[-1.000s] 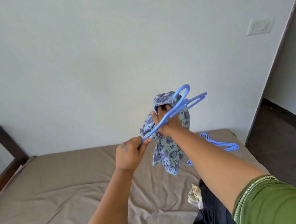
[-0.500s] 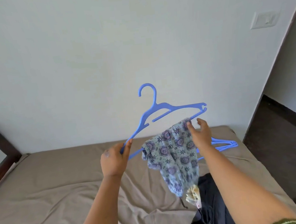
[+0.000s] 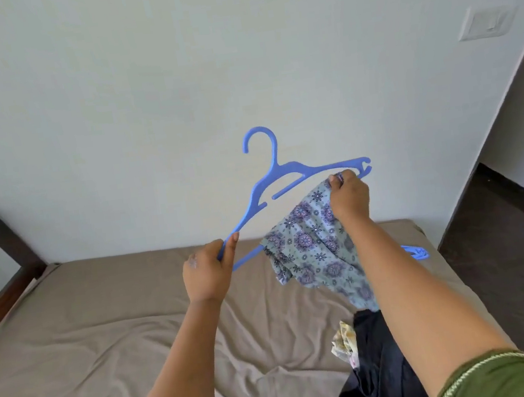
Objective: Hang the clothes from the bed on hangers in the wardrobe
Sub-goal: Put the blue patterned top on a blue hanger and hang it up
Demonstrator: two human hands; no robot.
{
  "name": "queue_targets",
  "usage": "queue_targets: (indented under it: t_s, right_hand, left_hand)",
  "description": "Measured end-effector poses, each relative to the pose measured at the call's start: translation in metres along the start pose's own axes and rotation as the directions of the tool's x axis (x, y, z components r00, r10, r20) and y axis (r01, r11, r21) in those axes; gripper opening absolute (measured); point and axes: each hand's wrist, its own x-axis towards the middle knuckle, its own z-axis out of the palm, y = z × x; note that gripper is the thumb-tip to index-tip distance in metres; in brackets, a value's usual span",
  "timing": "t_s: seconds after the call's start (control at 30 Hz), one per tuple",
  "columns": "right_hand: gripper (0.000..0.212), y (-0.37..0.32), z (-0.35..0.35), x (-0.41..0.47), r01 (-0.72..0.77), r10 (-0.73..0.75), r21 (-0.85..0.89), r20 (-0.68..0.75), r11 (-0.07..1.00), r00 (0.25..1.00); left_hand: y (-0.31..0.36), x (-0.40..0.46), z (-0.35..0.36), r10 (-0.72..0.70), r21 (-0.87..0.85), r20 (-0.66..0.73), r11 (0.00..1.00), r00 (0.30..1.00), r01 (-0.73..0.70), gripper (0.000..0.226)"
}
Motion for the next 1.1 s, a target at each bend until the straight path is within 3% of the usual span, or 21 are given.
queue_targets:
  t_s: [0.17, 0.23, 0.3, 0.37, 0.43, 0.5, 0.63, 0.7, 0.8, 0.9, 0.97, 1.0, 1.07, 1.1]
  right_hand:
    - [0.034, 0.015, -0.005, 0.015, 0.128, -0.172, -0.320, -0.113, 0.939, 0.979]
    - [0.033, 0.017, -0.005, 0.008, 0.186, -0.247, -0.276, -0.204, 0.943, 0.947]
    - [0.031, 0.017, 0.003, -0.017, 0.401, -0.420, -0.125, -0.218, 0.907, 0.881]
    - [0.037, 0.017, 0.018, -0.054, 0.498, -0.498, 0.023, 0.017, 0.867, 0.867]
    - [0.050, 0.026, 0.038, -0.083, 0.516, -0.500, 0.017, 0.275, 0.857, 0.821]
    - [0.055, 0.036, 0.056, -0.094, 0.541, -0.495, -0.039, 0.355, 0.840, 0.793]
    - [0.025, 0.013, 0.058, -0.084, 0.539, -0.522, -0.075, 0.169, 0.839, 0.836]
    - [0.018, 0.001, 0.056, -0.078, 0.523, -0.502, -0.090, 0.186, 0.848, 0.845]
    - [0.015, -0.010, 0.052, -0.073, 0.472, -0.467, 0.007, 0.161, 0.882, 0.870]
    - [0.011, -0.026, 0.048, -0.072, 0.502, -0.509, 0.113, 0.036, 0.857, 0.860]
    - [0.006, -0.038, 0.046, -0.074, 0.547, -0.575, 0.190, 0.150, 0.815, 0.804]
    - [0.007, -0.042, 0.045, -0.078, 0.539, -0.580, 0.216, 0.304, 0.814, 0.756]
    - [0.016, -0.041, 0.044, -0.084, 0.567, -0.501, 0.106, 0.617, 0.817, 0.607]
    - [0.020, -0.037, 0.043, -0.086, 0.585, -0.442, 0.035, 0.690, 0.811, 0.572]
  left_hand:
    - [-0.002, 0.003, 0.003, -0.040, -0.028, 0.007, 0.999, 0.999, 0.040, 0.060]
    - [-0.005, 0.003, 0.006, -0.043, 0.008, 0.016, 0.999, 0.999, 0.043, 0.062]
    - [-0.005, 0.004, 0.009, -0.055, 0.021, 0.018, 0.998, 0.998, 0.055, 0.063]
    - [-0.001, 0.005, 0.011, -0.071, 0.015, 0.011, 0.997, 0.997, 0.070, 0.061]
    - [0.007, 0.006, 0.010, -0.078, 0.016, 0.012, 0.997, 0.997, 0.078, 0.060]
    - [0.013, 0.006, 0.009, -0.080, 0.011, 0.007, 0.997, 0.997, 0.079, 0.059]
    - [0.022, 0.006, 0.005, -0.080, 0.012, -0.009, 0.997, 0.997, 0.080, 0.058]
    - [0.026, 0.004, 0.002, -0.099, 0.023, -0.020, 0.995, 0.995, 0.099, 0.057]
    - [0.029, 0.003, -0.001, -0.142, 0.075, -0.027, 0.987, 0.989, 0.144, 0.057]
    - [0.031, 0.003, 0.001, -0.073, 0.139, -0.017, 0.987, 0.997, 0.075, 0.055]
    - [0.033, 0.003, 0.005, -0.057, 0.136, -0.005, 0.989, 0.998, 0.058, 0.054]
    - [0.034, 0.004, 0.006, -0.068, 0.127, -0.006, 0.990, 0.998, 0.068, 0.053]
    - [0.032, 0.005, 0.005, -0.085, 0.118, -0.006, 0.989, 0.996, 0.085, 0.053]
    - [0.031, 0.005, 0.004, -0.085, 0.114, -0.010, 0.990, 0.996, 0.086, 0.055]
